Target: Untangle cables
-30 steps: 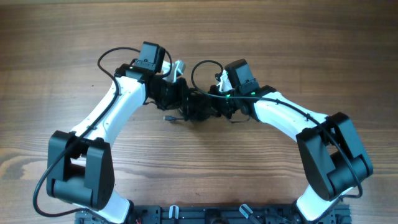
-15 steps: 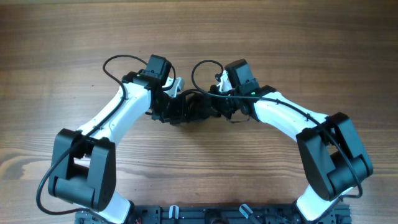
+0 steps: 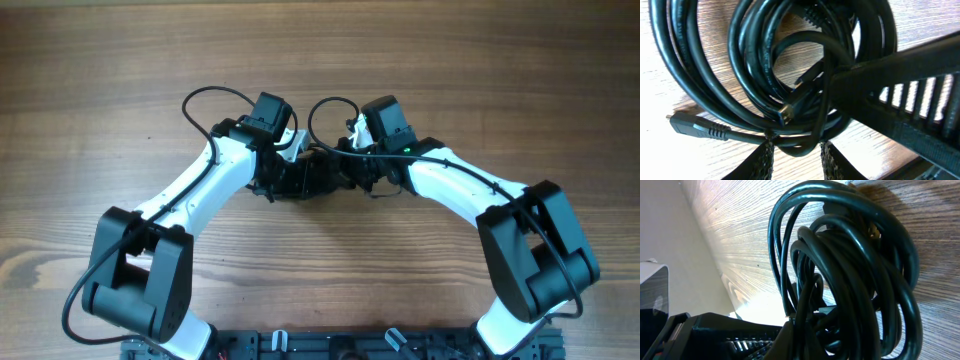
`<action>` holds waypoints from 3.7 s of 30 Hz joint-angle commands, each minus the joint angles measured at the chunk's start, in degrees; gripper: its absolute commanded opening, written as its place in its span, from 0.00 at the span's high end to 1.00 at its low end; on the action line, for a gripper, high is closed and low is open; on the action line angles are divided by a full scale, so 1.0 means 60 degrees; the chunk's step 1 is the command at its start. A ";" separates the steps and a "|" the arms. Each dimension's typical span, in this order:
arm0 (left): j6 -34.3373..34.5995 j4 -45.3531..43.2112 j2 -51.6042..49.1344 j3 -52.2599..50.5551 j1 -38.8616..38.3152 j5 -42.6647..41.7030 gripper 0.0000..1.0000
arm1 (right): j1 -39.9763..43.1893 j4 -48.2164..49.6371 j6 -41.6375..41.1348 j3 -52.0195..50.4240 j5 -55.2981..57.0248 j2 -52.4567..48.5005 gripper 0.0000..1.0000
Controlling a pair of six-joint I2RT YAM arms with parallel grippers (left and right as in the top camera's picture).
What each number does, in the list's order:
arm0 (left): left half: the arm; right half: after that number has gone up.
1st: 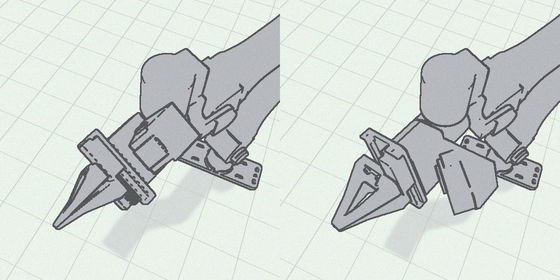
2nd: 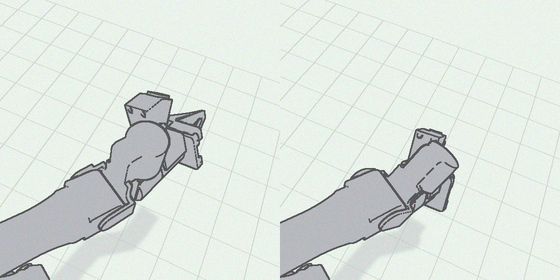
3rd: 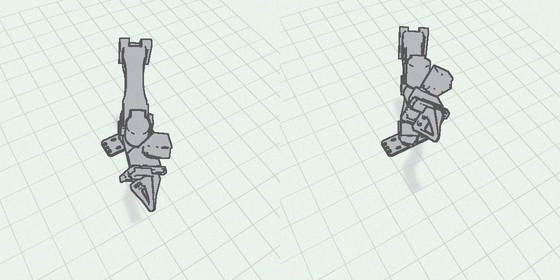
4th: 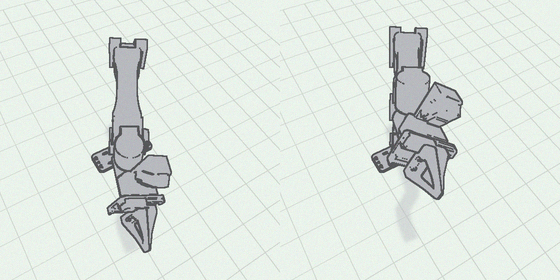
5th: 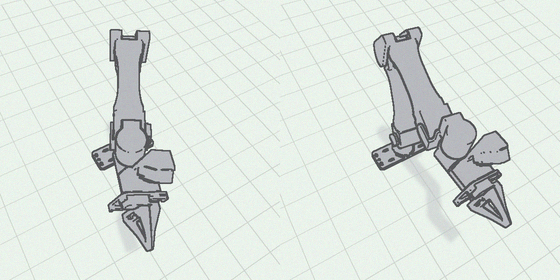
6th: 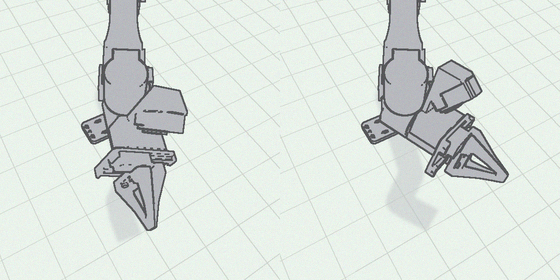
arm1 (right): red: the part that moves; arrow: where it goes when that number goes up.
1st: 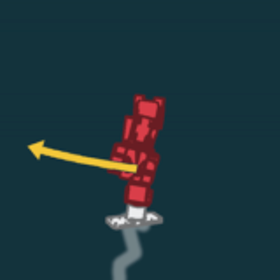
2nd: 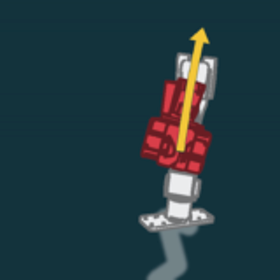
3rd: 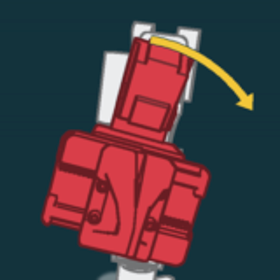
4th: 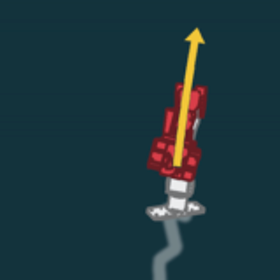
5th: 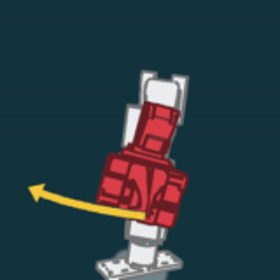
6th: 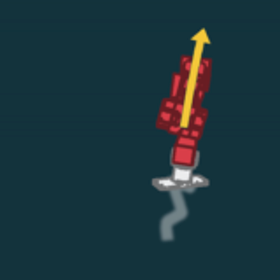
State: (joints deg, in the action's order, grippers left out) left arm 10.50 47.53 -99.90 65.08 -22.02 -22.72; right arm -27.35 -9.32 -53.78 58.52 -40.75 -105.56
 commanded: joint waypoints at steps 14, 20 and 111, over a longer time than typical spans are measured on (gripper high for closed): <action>-0.0182 -0.1679 -0.0029 -0.0973 0.0000 0.0229 0.90 | -0.0047 0.0047 -0.0033 -0.0007 -0.0437 -0.0160 0.96; -0.0189 -0.1825 -0.0029 -0.0973 0.0044 0.0233 0.96 | -0.0047 -0.0091 0.0317 -0.0007 -0.0441 -0.0157 0.96; 0.2863 -0.3381 0.0149 -0.0954 0.2900 0.0987 0.59 | 0.0947 0.2182 0.1457 -0.0007 -0.5402 -0.0160 0.05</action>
State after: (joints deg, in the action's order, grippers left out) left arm 26.92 25.69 -99.55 59.31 -7.94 -8.60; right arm -21.54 3.70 -44.27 57.76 -80.90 -108.20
